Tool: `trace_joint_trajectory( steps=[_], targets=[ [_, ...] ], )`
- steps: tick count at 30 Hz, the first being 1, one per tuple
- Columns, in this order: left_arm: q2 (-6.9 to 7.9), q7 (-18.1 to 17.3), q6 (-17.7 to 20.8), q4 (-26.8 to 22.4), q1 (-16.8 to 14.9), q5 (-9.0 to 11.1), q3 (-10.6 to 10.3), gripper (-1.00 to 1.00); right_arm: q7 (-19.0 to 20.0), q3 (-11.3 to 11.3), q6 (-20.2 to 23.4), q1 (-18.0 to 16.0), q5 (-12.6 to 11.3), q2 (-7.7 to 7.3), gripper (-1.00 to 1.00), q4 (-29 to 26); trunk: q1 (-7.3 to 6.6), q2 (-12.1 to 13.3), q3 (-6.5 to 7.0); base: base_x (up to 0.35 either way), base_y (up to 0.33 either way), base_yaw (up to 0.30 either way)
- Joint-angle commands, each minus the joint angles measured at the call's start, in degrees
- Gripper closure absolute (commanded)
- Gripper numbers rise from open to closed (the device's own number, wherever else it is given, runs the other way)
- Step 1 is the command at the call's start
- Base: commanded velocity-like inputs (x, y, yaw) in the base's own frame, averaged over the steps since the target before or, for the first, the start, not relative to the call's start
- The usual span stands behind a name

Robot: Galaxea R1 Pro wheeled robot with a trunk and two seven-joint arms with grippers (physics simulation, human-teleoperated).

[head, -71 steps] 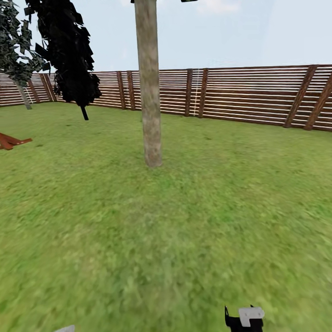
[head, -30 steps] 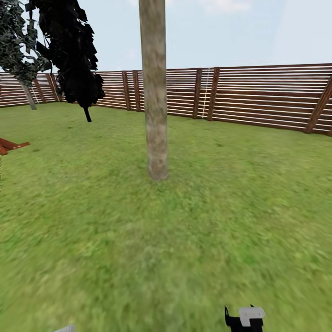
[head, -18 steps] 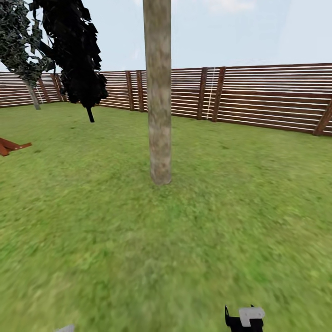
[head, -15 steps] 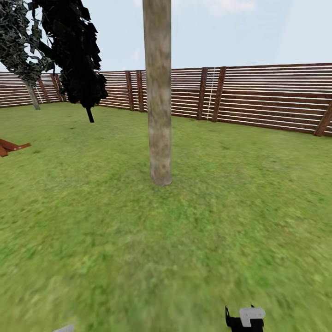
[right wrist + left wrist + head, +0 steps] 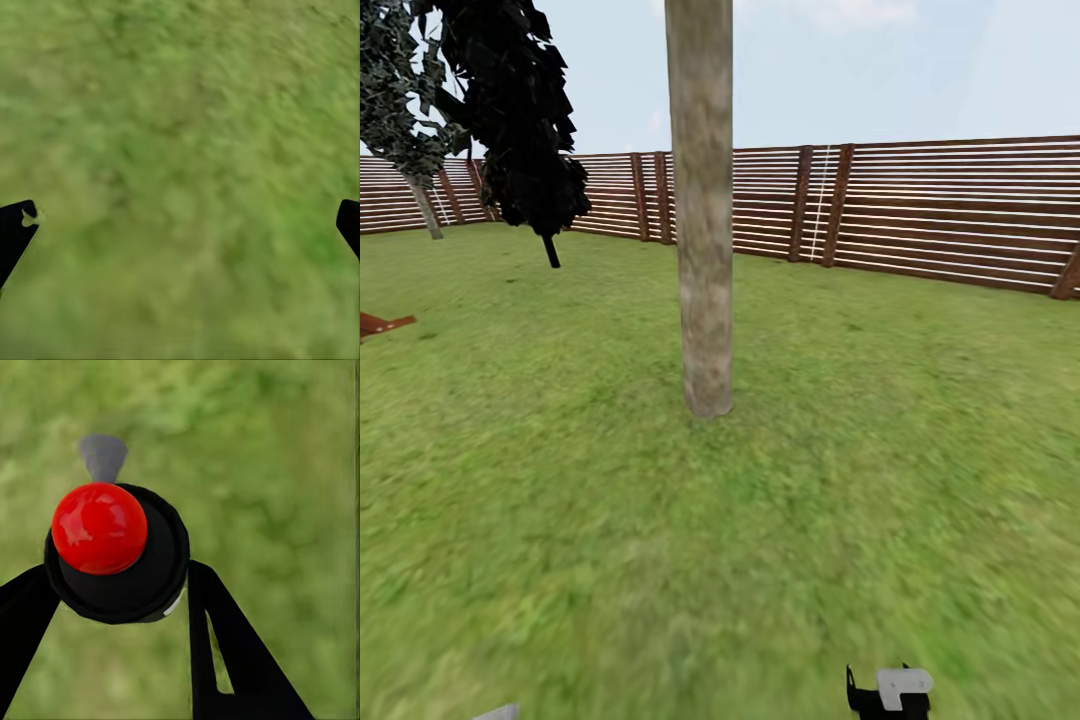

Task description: In the garden, pick up the pesticide atomizer on the floor and spray pesticide onto both trees until each tree trunk is fully covered.

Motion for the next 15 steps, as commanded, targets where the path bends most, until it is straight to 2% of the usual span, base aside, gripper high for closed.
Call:
trace_joint_trajectory(
  steps=[1, 15],
  targets=[
    [-0.12, 0.0, -0.16, 0.04, -0.03, -0.23, 0.42, 1.0, -0.35, -0.28, -0.08, -0.03, 0.61, 0.05, -1.0, 0.06, 0.03, -0.02, -0.05, 0.339, 0.0, 0.0],
    [-0.29, -0.11, -0.17, 0.13, -0.03, -0.3, 0.29, 1.0, -0.36, -0.28, -0.06, -0.05, 0.61, -0.01, -1.0, 0.03, 0.03, -0.02, -0.05, 0.339, 0.0, 0.0]
  ],
)
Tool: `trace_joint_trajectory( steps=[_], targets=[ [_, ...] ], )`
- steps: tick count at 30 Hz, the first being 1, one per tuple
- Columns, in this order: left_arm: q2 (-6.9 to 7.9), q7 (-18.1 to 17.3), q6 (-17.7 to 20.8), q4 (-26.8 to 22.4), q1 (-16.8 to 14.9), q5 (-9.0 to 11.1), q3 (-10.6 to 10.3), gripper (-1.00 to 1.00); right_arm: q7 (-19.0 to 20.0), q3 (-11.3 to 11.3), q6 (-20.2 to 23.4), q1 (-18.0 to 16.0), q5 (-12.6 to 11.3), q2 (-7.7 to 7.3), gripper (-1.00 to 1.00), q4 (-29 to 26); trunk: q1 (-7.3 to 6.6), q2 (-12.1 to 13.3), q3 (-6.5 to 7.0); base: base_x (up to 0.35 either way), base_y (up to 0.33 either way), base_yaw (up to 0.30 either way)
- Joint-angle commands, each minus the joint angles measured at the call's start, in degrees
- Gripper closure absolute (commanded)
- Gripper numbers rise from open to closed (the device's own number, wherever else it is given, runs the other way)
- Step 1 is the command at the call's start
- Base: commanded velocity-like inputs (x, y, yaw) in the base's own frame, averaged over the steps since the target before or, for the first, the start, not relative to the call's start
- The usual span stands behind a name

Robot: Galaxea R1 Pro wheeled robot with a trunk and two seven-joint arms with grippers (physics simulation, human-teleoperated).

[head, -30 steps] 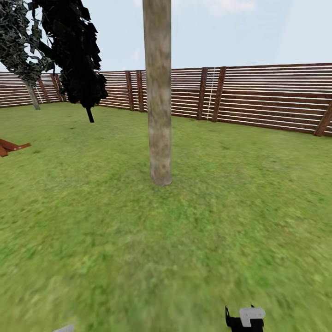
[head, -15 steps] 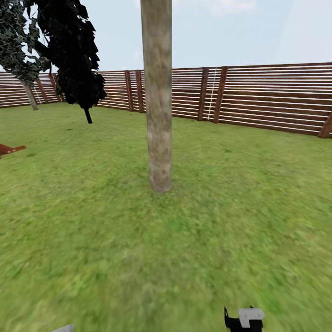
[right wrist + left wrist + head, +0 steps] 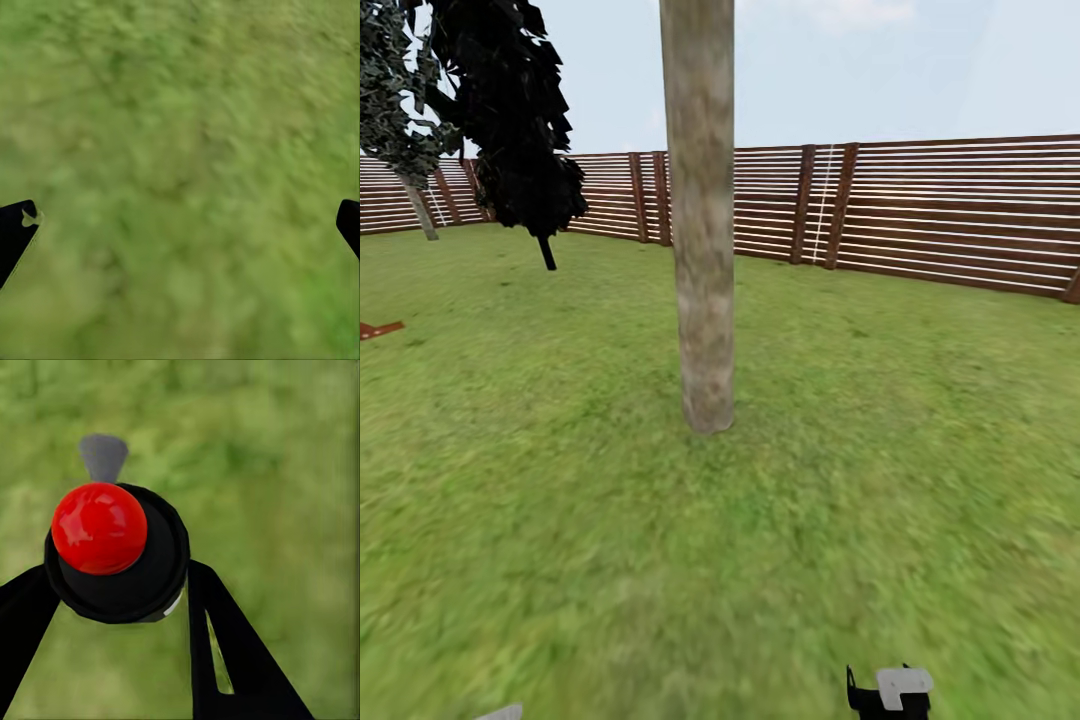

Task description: In the garden, pick up the pesticide atomizer on the floor and spray pesticide onto both trees until each tree trunk is fully covered.

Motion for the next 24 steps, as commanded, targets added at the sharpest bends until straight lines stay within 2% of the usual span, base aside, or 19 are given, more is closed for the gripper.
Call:
trace_joint_trajectory(
  steps=[1, 8, 19, 24],
  targets=[
    [0.02, -0.03, -0.17, 0.03, -0.02, -0.14, 0.42, 1.0, -0.35, -0.28, -0.1, -0.04, 0.61, 0.03, -1.0, 0.06, 0.03, -0.02, -0.05, 0.339, 0.0, 0.042],
    [0.04, -0.05, -0.2, 0.03, -0.04, -0.16, 0.42, 1.0, -0.35, -0.28, -0.1, -0.04, 0.61, 0.03, -1.0, 0.08, 0.03, -0.02, 0.3, 0.339, 0.0, 0.11],
    [0.13, -0.21, -0.14, 0.03, -0.02, -0.19, 0.48, 1.0, -0.35, -0.28, -0.1, -0.02, 0.61, 0.03, -1.0, 0.06, 0.03, -0.02, 0.34, 0.34, -0.003, 0.006],
    [0.31, -0.33, -0.15, -0.08, -0.04, -0.19, 0.41, 1.0, -0.42, -0.28, -0.1, -0.04, 0.68, 0.11, -1.0, 0.0, 0.03, -0.02, 0.34, 0.315, -0.103, 0.0]
  ],
)
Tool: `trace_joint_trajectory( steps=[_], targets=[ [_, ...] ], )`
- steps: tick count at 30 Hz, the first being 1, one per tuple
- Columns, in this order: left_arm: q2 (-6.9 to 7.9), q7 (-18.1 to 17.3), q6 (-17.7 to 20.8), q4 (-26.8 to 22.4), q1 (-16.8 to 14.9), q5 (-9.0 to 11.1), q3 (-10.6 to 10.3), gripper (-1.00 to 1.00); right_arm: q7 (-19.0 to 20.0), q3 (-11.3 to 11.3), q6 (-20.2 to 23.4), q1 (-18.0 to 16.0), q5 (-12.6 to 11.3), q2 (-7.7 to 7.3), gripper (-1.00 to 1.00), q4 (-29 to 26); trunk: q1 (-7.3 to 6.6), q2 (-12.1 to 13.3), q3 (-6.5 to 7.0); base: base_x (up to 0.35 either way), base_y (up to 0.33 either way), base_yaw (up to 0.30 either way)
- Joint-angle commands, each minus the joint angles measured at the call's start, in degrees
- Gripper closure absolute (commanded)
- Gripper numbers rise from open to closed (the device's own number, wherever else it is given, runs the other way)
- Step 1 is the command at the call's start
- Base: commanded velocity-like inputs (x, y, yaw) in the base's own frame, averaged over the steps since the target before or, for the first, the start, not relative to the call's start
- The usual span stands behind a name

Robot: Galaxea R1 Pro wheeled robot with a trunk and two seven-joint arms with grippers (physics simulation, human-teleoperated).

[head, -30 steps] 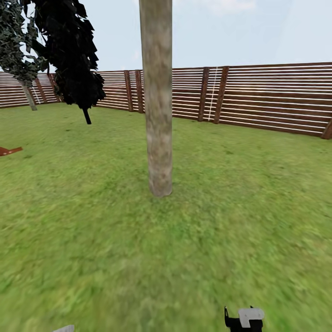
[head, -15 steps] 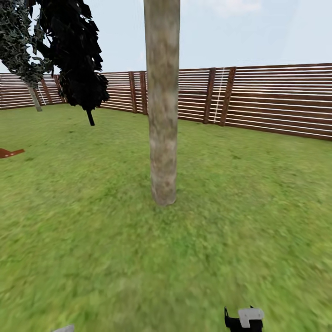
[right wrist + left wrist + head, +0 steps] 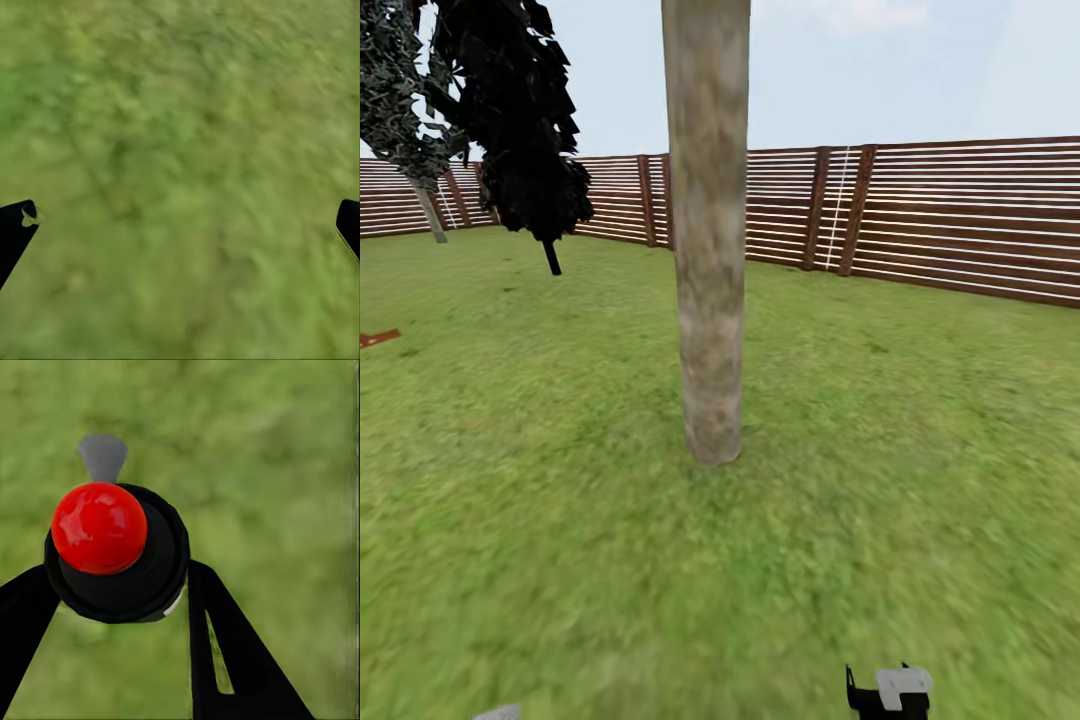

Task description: In the garden, pick up the pesticide atomizer on the floor and spray pesticide onto both trees until each tree trunk is fully covered.

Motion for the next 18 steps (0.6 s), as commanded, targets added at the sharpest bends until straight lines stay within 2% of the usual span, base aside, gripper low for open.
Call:
trace_joint_trajectory(
  steps=[1, 6, 9, 11, 13, 14, 15, 16, 17, 18],
  targets=[
    [0.04, -0.05, -0.18, -0.17, -0.04, -0.17, 0.26, 1.0, -0.31, -0.28, -0.08, -0.04, 0.62, 0.03, -1.0, 0.04, 0.02, -0.02, -0.05, 0.286, -0.152, 0.0],
    [1.06, -0.14, -0.1, -1.43, -0.68, -0.21, 0.24, 1.0, 0.11, -0.24, -0.01, -0.04, 0.86, -0.04, -1.0, -0.95, 0.02, -0.02, -0.05, 0.247, -0.162, 0.0],
    [1.35, -0.24, 0.19, -3.67, -0.99, -1.74, -0.16, 1.0, 0.95, 1.22, 0.07, -0.08, 1.03, -0.05, -1.0, -4.08, 0.02, -0.02, -0.05, 0.242, -0.163, 0.0],
    [1.39, -0.3, 0.49, -4.82, -0.96, -5.36, -0.32, 1.0, 6.67, 4.94, 0.24, -0.92, 1.02, -0.05, -1.0, -6.77, 0.02, -0.02, -0.05, 0.258, -0.147, 0.0],
    [1.34, -0.43, 0.56, -5.75, -1.18, -9.38, -0.41, 1.0, 13.56, 6.56, 1.28, -2.07, 1.04, -0.08, -1.0, -9.7, 0.02, -0.02, -0.05, 0.263, -0.126, 0.0],
    [1.13, -1.56, 0.67, -6.93, -1.61, -13.42, -0.87, 1.0, 19.18, 7.0, 3.75, -2.99, 1.07, -0.07, -1.0, -11.53, 0.02, -0.02, -0.05, 0.277, -0.121, 0.0],
    [0.99, -2.87, 0.99, -7.73, -1.95, -16.39, -1.33, 1.0, 22.99, 7.19, 5.94, -3.71, 1.2, -0.06, -1.0, -12.53, 0.02, -0.02, -0.05, 0.283, -0.12, 0.0],
    [0.68, -5.18, 1.81, -9.05, -2.55, -20.84, -1.85, 1.0, 28.33, 7.36, 9.42, -5.09, 1.94, -0.06, -1.0, -13.69, 0.02, -0.02, -0.05, 0.281, -0.116, 0.0],
    [0.58, -6.75, 2.65, -10.04, -2.91, -23.35, -2.03, 1.0, 31.33, 7.43, 11.44, -6.21, 2.84, -0.06, -1.0, -14.19, 0.02, -0.02, -0.05, 0.218, -0.089, 0.0],
    [0.59, -9.88, 4.9, -11.88, -3.32, -26.25, -2.24, 1.0, 35.23, 7.48, 13.69, -8.79, 5.39, -0.05, -1.0, -14.59, 0.02, -0.02, -0.05, 0.112, -0.046, 0.0]
  ],
)
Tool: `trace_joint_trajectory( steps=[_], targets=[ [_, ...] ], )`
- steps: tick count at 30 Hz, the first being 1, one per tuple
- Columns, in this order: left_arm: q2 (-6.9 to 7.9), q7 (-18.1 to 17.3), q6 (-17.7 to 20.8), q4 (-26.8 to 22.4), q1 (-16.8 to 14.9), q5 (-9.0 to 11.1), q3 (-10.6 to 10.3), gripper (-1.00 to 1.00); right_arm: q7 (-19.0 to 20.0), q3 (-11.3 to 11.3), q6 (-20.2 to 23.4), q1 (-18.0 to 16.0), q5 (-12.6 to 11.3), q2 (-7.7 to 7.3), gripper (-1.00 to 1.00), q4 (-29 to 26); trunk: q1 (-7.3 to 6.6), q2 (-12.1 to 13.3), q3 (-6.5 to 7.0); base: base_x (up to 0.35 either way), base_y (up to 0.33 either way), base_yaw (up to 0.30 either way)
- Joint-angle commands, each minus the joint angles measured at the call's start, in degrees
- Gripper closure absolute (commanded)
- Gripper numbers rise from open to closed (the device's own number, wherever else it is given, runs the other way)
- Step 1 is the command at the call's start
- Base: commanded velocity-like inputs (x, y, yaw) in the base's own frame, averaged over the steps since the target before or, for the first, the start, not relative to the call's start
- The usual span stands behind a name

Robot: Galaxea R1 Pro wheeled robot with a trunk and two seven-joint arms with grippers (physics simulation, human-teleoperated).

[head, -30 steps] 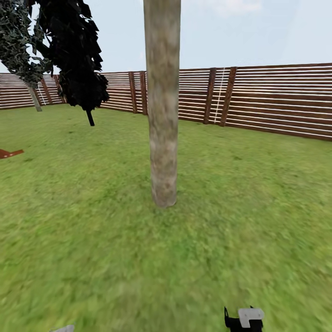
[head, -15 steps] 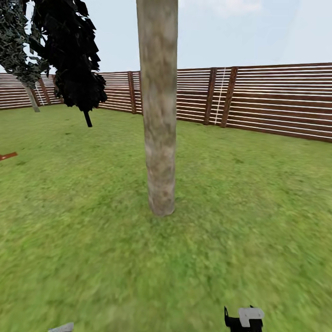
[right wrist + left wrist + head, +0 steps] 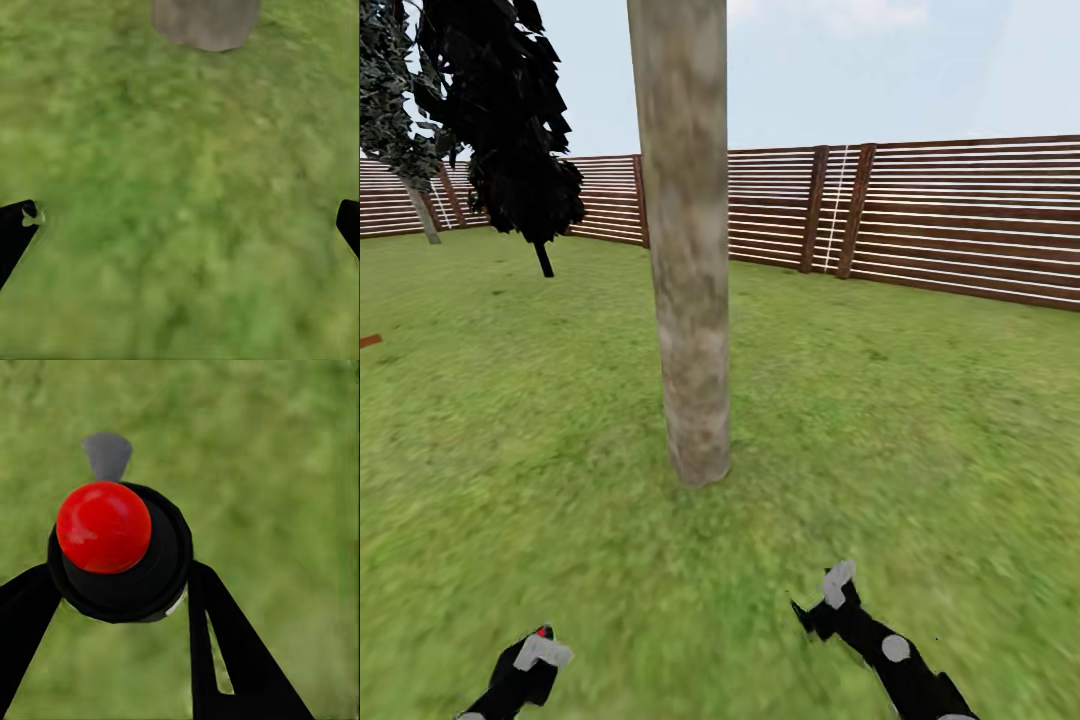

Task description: In the garden, pick up the pesticide atomizer on the floor and spray pesticide onto both trees until each tree trunk is fully covered.

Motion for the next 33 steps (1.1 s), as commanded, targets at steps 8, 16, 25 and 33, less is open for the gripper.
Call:
trace_joint_trajectory(
  steps=[8, 16, 25, 33],
  targets=[
    [2.76, -53.78, 12.44, -10.22, -9.4, -16.2, 0.14, 1.0, 28.58, -0.49, 2.22, -10.32, 14.09, 0.59, -1.0, -0.25, 0.0, -0.02, -0.07, 0.013, -0.005, 0.0],
    [1.75, -55.24, 12.58, -10.21, -9.44, -22.46, 0.07, 1.0, 30.18, -0.37, 2.04, -10.36, 14.28, 2.62, 1.0, 0.17, 0.0, -0.02, -0.07, 0.0, 0.0, 0.0],
    [-5.71, -54.99, 12.55, -10.51, -9.62, -34.34, 0.02, 1.0, 34.01, 8.94, 1.95, -10.36, 14.29, 8.15, 1.0, -0.51, 0.0, -0.02, -0.07, 0.0, 0.0, 0.0],
    [-8.78, -54.8, 12.56, -10.51, -9.7, -37.04, 0.03, 1.0, 34.11, 9.02, 1.95, -10.36, 14.2, 9.01, 1.0, -0.43, 0.0, -0.02, -0.07, 0.0, 0.0, 0.0]
  ],
)
